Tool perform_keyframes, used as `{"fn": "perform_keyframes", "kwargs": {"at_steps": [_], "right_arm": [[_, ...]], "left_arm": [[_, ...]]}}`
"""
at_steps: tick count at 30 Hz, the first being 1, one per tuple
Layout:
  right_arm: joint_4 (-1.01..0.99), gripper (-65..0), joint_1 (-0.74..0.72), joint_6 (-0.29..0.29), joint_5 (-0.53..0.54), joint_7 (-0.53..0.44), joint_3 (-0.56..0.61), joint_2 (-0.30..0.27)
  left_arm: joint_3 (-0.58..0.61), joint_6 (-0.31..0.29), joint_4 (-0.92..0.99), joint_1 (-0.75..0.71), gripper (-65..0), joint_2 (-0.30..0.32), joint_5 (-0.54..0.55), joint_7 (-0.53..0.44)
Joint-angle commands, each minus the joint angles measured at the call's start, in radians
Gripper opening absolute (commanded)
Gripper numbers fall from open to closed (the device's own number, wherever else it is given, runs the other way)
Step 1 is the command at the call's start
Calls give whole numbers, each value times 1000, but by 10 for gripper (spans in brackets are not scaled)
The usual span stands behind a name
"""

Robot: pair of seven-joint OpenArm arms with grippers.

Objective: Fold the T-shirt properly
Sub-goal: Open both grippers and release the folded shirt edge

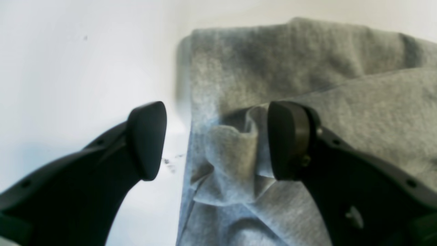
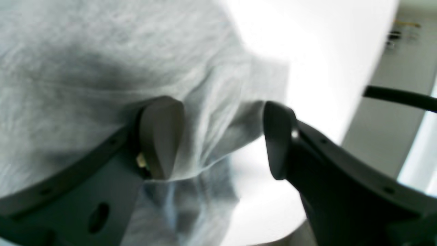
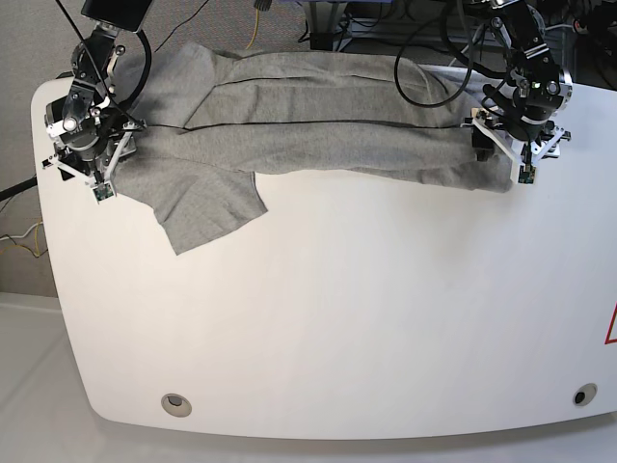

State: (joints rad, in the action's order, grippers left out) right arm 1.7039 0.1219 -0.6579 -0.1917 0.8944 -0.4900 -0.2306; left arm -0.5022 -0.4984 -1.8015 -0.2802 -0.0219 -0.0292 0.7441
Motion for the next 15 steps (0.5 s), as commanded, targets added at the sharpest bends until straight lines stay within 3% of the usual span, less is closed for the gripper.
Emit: {"fn": "perform_keyframes", "kwargs": {"at_steps": [1, 7, 15], "right_arm": [[23, -267, -29, 0, 5, -16, 0, -16], [25, -267, -64, 0, 5, -11, 0, -42], [100, -267, -95, -1, 11, 99, 0, -62]], "left_arm": [[0, 0, -22, 6, -226, 6, 8, -16], [0, -3, -37, 6, -226, 6, 8, -16], [0, -1, -65, 6, -226, 6, 8, -16]]}}
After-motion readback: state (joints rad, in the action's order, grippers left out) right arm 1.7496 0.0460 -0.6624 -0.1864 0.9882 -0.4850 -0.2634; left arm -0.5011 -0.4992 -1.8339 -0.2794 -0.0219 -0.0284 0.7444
